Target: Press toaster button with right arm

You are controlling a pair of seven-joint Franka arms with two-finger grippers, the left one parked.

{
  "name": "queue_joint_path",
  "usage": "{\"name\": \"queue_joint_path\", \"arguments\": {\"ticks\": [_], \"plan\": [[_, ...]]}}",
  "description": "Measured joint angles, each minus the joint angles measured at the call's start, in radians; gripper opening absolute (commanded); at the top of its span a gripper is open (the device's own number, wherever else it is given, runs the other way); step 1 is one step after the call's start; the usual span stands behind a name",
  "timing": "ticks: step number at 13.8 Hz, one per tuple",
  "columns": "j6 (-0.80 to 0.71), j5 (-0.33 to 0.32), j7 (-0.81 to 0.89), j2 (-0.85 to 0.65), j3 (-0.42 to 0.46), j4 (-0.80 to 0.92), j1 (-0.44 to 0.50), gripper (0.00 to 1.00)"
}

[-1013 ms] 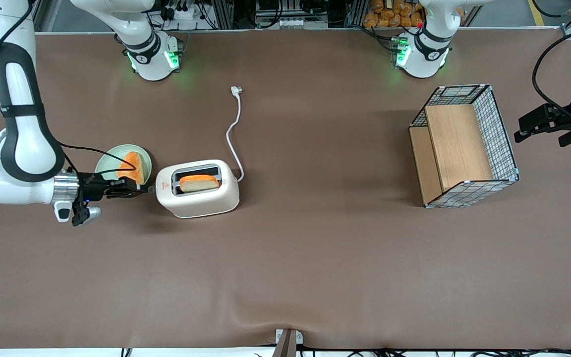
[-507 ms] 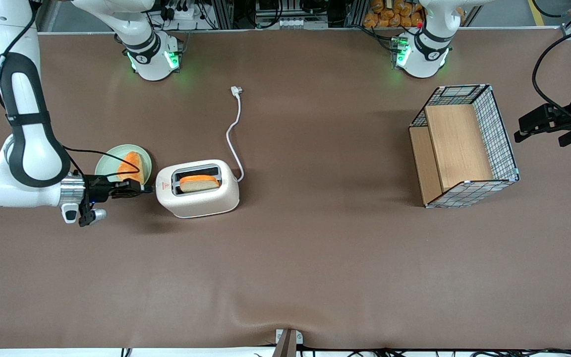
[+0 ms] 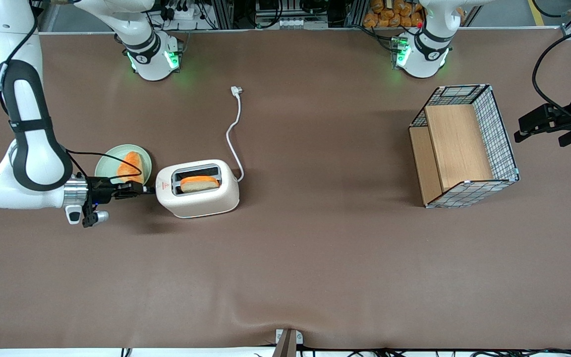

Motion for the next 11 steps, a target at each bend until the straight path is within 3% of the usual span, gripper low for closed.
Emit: {"name": "queue_joint_path", "arguments": {"ticks": [11], "plan": [[0.015,0.023,-0.016,0.063,0.000,0.012,-0.005,0.00]]}}
